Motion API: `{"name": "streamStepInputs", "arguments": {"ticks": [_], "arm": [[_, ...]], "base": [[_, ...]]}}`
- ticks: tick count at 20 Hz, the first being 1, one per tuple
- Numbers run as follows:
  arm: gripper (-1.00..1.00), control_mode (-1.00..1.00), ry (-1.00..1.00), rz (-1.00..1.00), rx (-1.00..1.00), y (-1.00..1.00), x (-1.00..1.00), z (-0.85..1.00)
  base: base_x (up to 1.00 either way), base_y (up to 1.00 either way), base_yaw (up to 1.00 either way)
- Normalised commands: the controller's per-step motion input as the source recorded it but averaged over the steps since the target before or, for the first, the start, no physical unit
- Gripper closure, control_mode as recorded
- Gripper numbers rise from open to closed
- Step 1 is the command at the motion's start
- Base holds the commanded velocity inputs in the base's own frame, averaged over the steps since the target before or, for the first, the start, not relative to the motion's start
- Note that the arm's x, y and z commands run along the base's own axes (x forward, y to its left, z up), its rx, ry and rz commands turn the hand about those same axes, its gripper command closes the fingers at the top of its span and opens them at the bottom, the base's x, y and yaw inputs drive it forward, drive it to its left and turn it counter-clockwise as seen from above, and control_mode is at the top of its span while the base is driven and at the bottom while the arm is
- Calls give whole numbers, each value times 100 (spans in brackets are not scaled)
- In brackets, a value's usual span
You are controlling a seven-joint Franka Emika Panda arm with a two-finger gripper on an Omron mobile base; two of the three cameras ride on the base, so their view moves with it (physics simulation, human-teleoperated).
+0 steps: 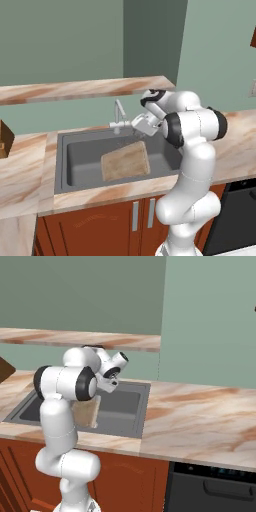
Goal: Move the cutting board and knife to the sink. Then move spray from the shelves to the counter.
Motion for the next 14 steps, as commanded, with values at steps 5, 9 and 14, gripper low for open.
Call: {"name": "streamStepInputs", "arguments": {"ticks": [5, 9, 14], "arm": [[-100, -100, -24, -4, -17, -17, 0, 7], [-100, -100, -28, -5, -21, -22, -11, 0], [-100, -100, -27, -14, -22, -43, -60, 4]], "base": [[0, 0, 0], [0, 0, 0], [0, 0, 0]]}}
